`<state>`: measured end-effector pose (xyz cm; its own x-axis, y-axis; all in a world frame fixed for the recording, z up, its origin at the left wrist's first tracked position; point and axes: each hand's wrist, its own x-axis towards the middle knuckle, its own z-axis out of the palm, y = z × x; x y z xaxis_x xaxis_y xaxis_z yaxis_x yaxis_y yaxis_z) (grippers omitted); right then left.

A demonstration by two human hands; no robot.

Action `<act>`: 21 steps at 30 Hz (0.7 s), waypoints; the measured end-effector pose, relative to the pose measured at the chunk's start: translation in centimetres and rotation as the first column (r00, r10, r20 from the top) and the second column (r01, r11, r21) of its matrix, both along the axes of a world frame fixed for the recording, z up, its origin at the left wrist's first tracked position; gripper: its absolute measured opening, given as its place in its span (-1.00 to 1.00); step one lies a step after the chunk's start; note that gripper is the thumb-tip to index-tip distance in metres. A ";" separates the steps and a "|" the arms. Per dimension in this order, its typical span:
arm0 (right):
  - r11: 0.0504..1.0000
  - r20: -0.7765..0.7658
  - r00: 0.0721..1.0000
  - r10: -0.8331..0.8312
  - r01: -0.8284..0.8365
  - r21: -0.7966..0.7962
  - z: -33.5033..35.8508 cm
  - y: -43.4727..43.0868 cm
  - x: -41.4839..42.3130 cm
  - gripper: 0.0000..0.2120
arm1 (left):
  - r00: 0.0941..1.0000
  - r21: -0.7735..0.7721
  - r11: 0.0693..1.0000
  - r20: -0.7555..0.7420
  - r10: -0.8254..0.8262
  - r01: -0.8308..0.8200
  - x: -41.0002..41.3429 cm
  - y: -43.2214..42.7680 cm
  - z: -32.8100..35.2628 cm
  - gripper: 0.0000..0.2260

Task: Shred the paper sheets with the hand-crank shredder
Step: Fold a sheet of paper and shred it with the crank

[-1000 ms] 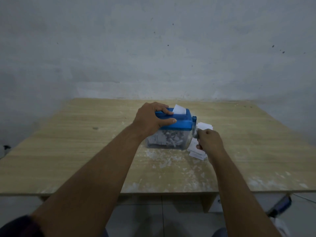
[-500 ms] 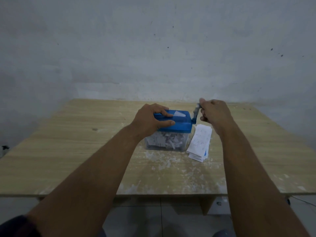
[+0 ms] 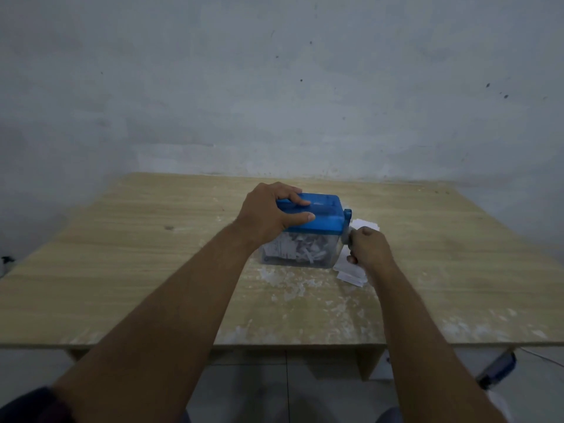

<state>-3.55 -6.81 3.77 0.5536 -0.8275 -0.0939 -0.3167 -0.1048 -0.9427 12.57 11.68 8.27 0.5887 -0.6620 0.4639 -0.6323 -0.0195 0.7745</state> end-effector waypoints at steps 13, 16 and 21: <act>0.971 0.382 0.923 -0.051 0.136 -0.197 5.9 4.3 -3.6 -0.84 | 1.000 0.027 1.000 0.014 -0.004 0.004 0.0 0.2 0.1 -0.75; 0.965 0.369 0.929 -0.025 0.119 -0.233 7.9 3.0 -2.2 -0.83 | 1.000 0.020 1.000 0.029 0.008 -0.009 0.1 0.0 0.2 -0.74; 0.964 0.246 0.968 0.039 0.028 -0.265 9.5 -0.7 2.0 -0.71 | 0.999 0.056 0.998 0.033 -0.005 0.003 0.1 0.1 0.6 -0.73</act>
